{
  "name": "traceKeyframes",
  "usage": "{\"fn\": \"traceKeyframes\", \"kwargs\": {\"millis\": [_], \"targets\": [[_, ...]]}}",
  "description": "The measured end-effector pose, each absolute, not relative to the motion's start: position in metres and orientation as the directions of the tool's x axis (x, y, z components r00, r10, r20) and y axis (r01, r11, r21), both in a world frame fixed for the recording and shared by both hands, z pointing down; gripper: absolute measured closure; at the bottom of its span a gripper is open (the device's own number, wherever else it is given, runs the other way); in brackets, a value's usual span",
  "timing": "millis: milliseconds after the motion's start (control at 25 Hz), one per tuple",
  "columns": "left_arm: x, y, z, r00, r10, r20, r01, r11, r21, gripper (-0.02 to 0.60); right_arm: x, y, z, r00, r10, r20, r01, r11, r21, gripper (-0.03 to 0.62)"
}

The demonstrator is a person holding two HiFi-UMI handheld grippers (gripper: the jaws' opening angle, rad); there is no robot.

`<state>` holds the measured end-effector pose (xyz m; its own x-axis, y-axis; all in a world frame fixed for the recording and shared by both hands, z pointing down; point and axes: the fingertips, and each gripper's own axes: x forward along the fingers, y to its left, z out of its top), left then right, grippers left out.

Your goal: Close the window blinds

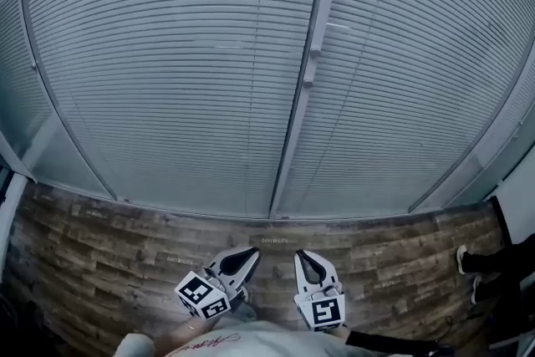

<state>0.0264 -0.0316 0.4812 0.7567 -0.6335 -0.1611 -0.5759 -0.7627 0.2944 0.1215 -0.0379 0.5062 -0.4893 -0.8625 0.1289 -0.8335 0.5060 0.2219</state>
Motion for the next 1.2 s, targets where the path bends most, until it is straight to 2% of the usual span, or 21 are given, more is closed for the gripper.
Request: {"fn": "traceKeyframes", "kwargs": {"millis": [720,1080,1160,1200], "targets": [[-0.014,-0.165,0.465,0.793,-0.596,-0.126,-0.548,-0.789,0.279,0.563,0.102,-0.224,0.44,-0.372,-0.927,0.04,-0.882,0.366,0.297,0.572],[-0.002,-0.173,0.459,0.781,-0.608,-0.143,-0.558,-0.783,0.275,0.563,0.134,-0.305,0.328,-0.282,-0.953,-0.11,-0.917,0.234,0.323,0.571],[-0.006,-0.171,0.457,0.766,-0.626,-0.148,-0.573,-0.769,0.284,0.563,0.134,-0.323,0.304,-0.295,-0.946,-0.134,-0.925,0.247,0.29,0.548],[-0.009,-0.171,0.456,0.76,-0.631,-0.155,-0.578,-0.766,0.283,0.563,0.132,-0.332,0.293,-0.305,-0.942,-0.141,-0.926,0.259,0.275,0.495]]}}
